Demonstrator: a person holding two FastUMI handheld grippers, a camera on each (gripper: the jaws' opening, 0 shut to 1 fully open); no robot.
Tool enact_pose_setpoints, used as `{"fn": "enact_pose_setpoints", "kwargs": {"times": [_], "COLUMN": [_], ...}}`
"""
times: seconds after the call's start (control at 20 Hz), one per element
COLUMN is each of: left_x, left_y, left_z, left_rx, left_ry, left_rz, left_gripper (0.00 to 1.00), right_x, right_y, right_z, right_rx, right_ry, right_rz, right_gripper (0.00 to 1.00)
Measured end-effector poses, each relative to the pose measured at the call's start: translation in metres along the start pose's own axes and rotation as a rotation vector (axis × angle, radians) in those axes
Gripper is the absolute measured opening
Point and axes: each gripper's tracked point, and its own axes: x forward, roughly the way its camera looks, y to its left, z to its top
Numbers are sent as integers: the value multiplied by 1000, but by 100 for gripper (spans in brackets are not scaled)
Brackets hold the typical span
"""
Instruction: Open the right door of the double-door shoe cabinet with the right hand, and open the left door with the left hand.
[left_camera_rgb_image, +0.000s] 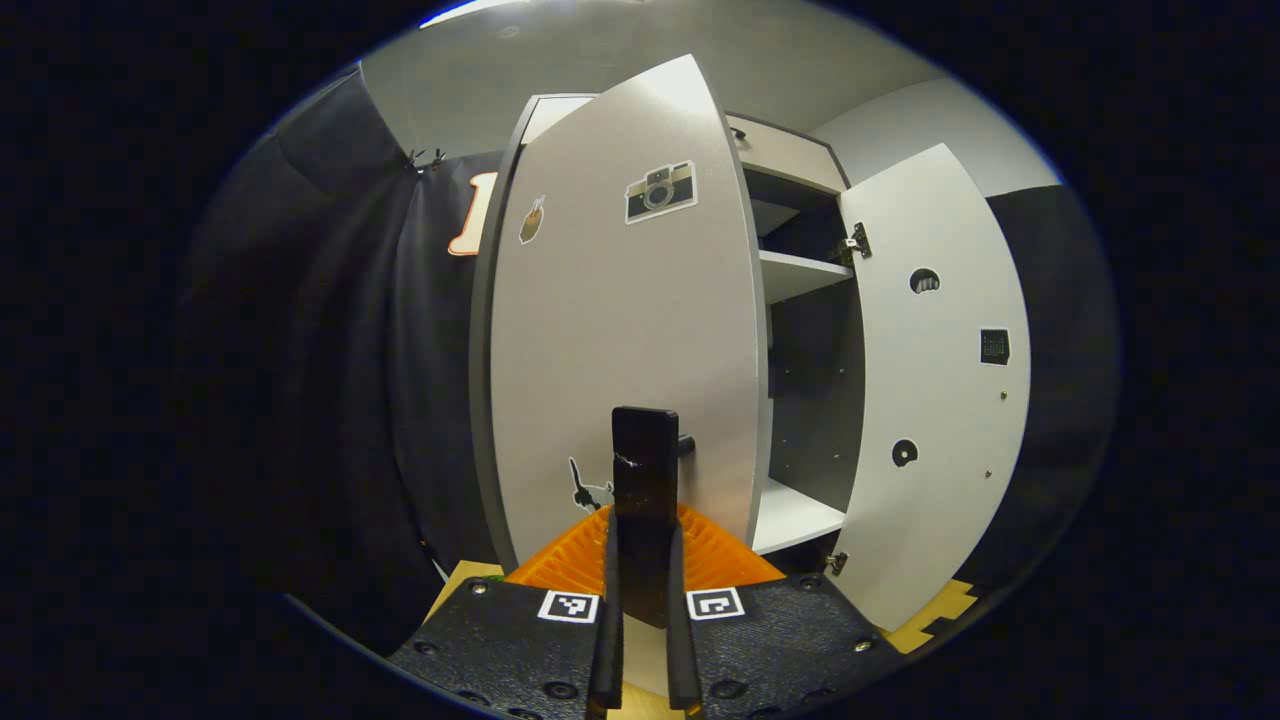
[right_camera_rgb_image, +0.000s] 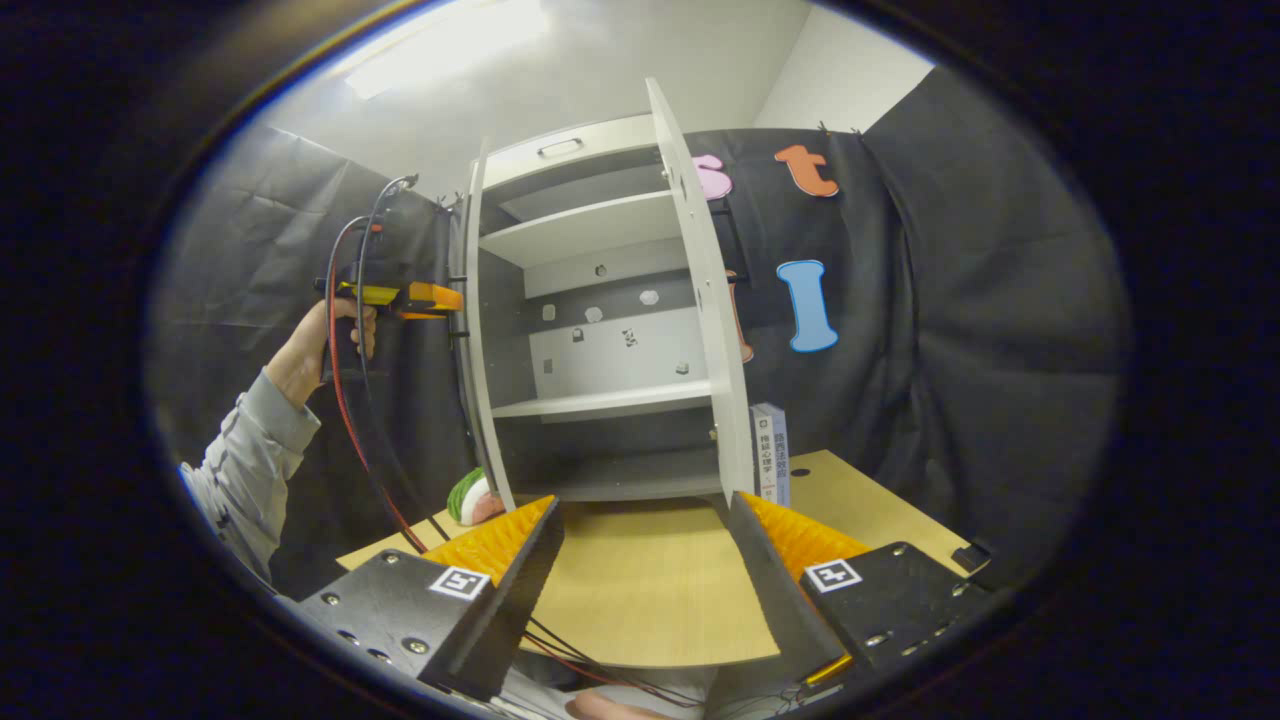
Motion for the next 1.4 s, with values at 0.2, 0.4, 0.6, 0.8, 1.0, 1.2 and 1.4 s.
{"fn": "enact_pose_setpoints", "kwargs": {"times": [0.2,0.4,0.6,0.8,1.0,1.2,1.4], "left_x": [-16,-28,-38,-44,-49,-49,-54], "left_y": [25,48,70,98,127,126,124], "left_z": [1,1,2,1,3,0,2], "left_rx": [12,38,23,49,51,26,14], "left_ry": [2,2,-11,-13,-12,-15,-25], "left_rz": [47,79,89,146,190,119,133], "left_gripper": [14,9,5,2,0,0,0], "right_x": [1,7,16,22,23,25,32], "right_y": [0,-5,-7,0,5,6,5], "right_z": [2,3,4,3,1,2,12], "right_rx": [27,55,60,53,28,30,19], "right_ry": [-8,-13,-5,1,7,6,-2], "right_rz": [-5,-33,-56,-58,-59,-61,-80], "right_gripper": [98,98,98,99,99,98,99]}}
